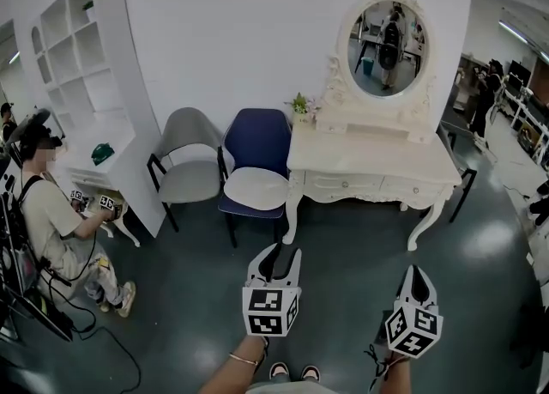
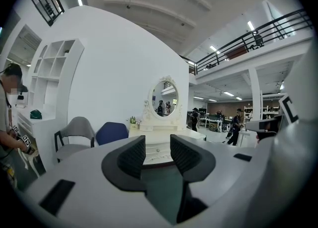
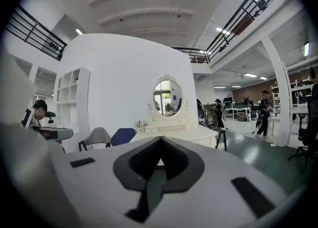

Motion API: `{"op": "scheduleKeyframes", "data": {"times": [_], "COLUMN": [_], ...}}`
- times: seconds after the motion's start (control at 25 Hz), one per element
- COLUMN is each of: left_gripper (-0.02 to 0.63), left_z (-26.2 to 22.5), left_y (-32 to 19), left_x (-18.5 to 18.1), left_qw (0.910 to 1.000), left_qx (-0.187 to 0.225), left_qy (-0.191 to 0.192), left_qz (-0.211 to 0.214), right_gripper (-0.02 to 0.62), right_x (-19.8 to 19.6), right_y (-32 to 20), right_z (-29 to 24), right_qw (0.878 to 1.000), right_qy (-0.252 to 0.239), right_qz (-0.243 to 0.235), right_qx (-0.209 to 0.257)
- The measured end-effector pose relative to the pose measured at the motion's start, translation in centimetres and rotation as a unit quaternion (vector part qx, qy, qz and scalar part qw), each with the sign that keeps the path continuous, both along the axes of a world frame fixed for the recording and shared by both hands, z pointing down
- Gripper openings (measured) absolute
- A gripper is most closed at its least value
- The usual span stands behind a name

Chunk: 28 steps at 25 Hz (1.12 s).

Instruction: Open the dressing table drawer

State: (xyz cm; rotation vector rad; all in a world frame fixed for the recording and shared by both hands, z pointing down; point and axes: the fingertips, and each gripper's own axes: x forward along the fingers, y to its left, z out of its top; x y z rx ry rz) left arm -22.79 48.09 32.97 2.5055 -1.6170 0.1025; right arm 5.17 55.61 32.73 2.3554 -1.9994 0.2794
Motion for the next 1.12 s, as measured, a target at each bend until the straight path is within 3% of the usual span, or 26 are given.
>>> {"op": "scheduleKeyframes", "data": {"times": [0.64,1.12], "left_gripper": [0.153,0.153], "left_z": [1.9,2.2], "left_y": [-4.2,-12.6], "left_x": [-1.9,0.3], "left_qw": [0.9999,0.9997], "left_qx": [-0.014,-0.018], "left_qy": [-0.007,-0.009], "left_qz": [0.003,-0.014], "right_gripper": [0.006,0.006], "right_x": [-0.7,1.7], "right_y": [-2.2,-12.3], "right_z": [2.6,3.3], "right_qw": [0.999,0.999], "right_qy": [-0.016,-0.028], "right_qz": [0.028,0.005], "right_qx": [-0.020,-0.023]}}
